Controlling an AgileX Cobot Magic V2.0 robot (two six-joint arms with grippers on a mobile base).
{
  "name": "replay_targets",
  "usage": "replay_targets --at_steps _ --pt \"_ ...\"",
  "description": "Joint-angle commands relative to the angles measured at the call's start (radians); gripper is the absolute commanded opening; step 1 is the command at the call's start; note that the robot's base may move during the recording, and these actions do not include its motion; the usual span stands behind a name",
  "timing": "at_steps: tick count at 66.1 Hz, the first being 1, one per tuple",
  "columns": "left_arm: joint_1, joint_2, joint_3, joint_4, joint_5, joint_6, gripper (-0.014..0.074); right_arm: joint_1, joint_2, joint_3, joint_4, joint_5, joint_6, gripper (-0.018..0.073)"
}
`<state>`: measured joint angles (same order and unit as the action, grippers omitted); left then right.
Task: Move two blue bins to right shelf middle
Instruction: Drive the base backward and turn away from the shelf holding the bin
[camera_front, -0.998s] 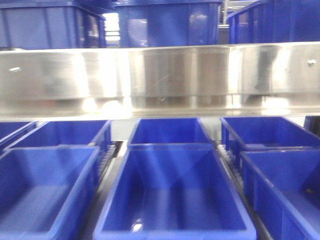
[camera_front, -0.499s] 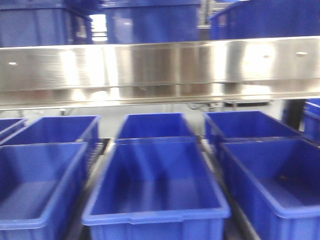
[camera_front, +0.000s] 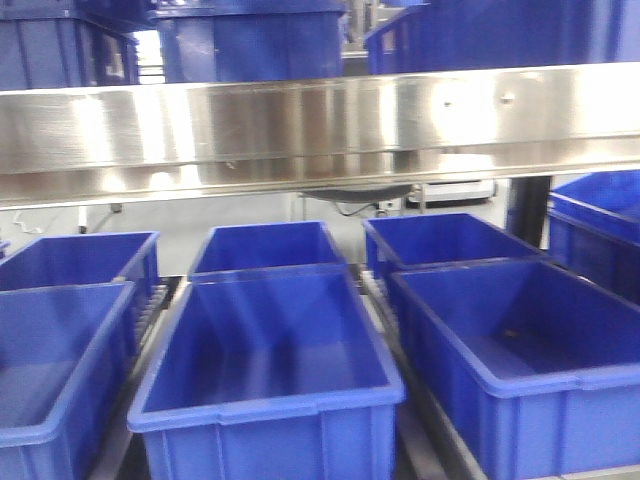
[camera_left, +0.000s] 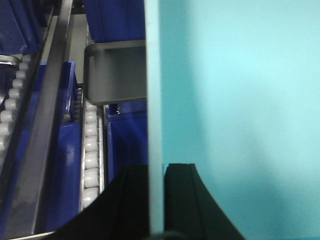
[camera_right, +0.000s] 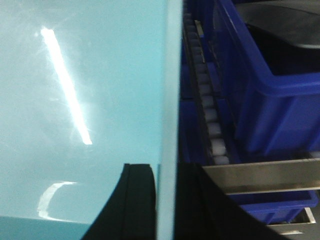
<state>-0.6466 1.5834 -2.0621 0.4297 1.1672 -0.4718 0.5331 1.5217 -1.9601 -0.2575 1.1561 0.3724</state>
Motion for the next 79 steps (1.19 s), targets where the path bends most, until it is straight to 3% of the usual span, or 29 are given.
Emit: replay_targets --at_steps 1,79 --pt "-0.017 -0.011 -0.016 -0.082 -0.118 -0.010 -0.0111 0.017 -0.018 -0.016 0.062 -0.172 -0.014 -0.0165" --pt "-0.017 -0.011 -0.016 -0.082 -0.146 -0.010 -0.0111 0.017 -0.018 -0.016 0.049 -0.176 -0.014 -0.0165"
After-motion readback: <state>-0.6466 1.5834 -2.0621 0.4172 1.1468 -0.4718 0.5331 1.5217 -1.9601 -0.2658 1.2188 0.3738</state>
